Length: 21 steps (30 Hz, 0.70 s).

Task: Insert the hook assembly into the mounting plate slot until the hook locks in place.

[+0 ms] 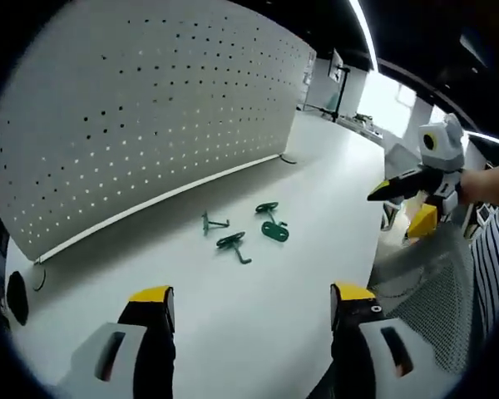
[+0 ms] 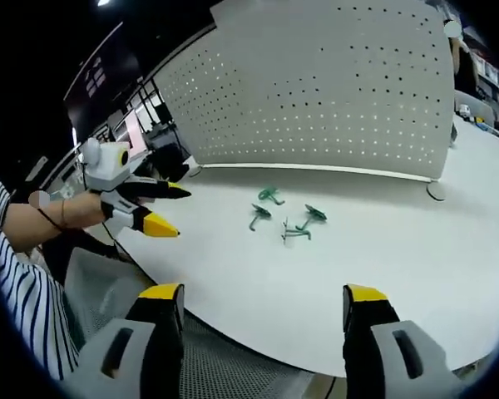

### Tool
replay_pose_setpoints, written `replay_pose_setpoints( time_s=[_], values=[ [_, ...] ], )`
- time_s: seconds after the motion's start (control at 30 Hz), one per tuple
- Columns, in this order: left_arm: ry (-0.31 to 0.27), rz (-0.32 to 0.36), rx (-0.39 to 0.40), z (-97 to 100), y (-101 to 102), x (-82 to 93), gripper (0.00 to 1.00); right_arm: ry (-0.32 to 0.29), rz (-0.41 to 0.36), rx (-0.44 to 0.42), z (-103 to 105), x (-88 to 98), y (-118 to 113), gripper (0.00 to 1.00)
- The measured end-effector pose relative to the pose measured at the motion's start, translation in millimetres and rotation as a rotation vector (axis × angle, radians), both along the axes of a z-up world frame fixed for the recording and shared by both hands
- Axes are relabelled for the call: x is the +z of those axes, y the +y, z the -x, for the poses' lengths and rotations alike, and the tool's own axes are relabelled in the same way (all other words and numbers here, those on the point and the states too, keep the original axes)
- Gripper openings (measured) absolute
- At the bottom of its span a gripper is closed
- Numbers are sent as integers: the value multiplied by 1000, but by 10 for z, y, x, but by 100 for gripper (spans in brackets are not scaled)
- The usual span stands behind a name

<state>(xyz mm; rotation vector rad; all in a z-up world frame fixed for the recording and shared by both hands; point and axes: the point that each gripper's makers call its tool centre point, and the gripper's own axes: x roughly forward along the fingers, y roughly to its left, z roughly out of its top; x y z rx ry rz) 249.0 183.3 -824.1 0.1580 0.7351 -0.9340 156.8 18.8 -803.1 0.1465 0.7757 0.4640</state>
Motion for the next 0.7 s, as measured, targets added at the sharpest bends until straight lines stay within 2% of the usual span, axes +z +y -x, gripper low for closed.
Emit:
replay_pose_setpoints(
  time_s=[0.1,0.17,0.2,0.37,0.7],
  values=[
    [7,1,-15,-35,-50,-32,77,11,-2,2,9,-29,6,76],
    [7,-13,-46,-55,-84,-66,77,18,-4,1,17,-42,5,76],
    [-3,-36,-79,-128,-119,-110,73,33,-7,3,49,-63,0,76],
    [1,-18,-84,-242,-175,-137,70,48,-4,11,89,-87,-5,75],
    [9,-5,-98,-311,-346,-256,65,78,-4,5,139,-155,-25,74]
  ],
)
